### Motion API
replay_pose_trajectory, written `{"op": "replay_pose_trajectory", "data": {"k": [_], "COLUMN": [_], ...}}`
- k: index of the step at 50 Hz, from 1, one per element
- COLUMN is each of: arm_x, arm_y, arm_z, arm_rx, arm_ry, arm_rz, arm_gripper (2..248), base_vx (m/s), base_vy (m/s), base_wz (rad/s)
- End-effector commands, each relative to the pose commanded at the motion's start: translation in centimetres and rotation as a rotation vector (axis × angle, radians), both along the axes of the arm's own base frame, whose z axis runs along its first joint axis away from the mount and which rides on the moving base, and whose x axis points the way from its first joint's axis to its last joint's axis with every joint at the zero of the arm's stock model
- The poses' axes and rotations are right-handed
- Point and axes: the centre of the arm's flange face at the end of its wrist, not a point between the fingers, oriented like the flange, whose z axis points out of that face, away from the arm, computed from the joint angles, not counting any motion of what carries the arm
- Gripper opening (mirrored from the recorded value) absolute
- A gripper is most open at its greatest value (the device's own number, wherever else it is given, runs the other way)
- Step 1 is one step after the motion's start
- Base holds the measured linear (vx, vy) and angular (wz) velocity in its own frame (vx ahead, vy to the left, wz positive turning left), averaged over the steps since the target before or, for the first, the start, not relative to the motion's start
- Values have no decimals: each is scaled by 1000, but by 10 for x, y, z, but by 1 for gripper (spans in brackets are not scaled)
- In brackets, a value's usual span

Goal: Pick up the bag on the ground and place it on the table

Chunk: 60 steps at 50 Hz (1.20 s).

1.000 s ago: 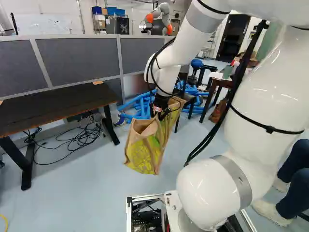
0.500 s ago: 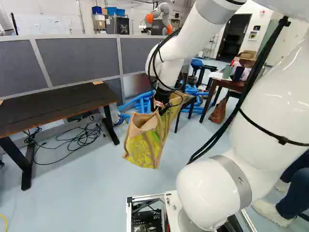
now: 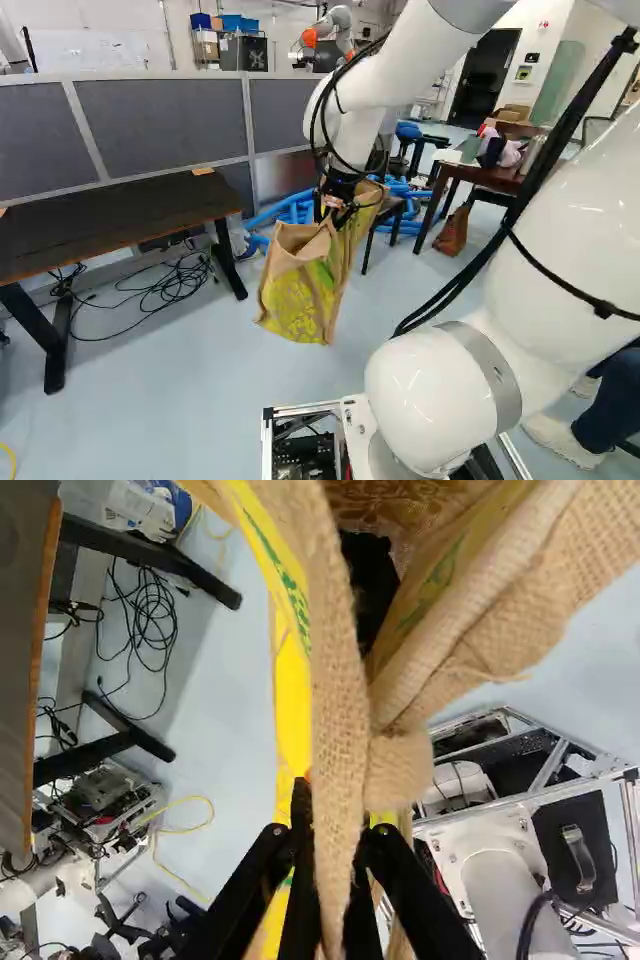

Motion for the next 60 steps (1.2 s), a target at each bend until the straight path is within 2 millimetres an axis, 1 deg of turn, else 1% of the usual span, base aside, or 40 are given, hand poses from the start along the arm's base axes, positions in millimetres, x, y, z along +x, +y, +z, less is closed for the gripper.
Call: {"op": "replay_pose_trajectory", "data": {"k": [31, 60], "arm_x": [-6, -14], "arm_y": [-12, -17], "arm_z": [44, 85], "arm_rx": [-96, -103], "arm_ry": [-26, -10], "arm_rz": [84, 87], "arm_gripper": [21, 21], "base_vx": [0, 0], "base_vy": [0, 0], "base_wz": [0, 0]}}
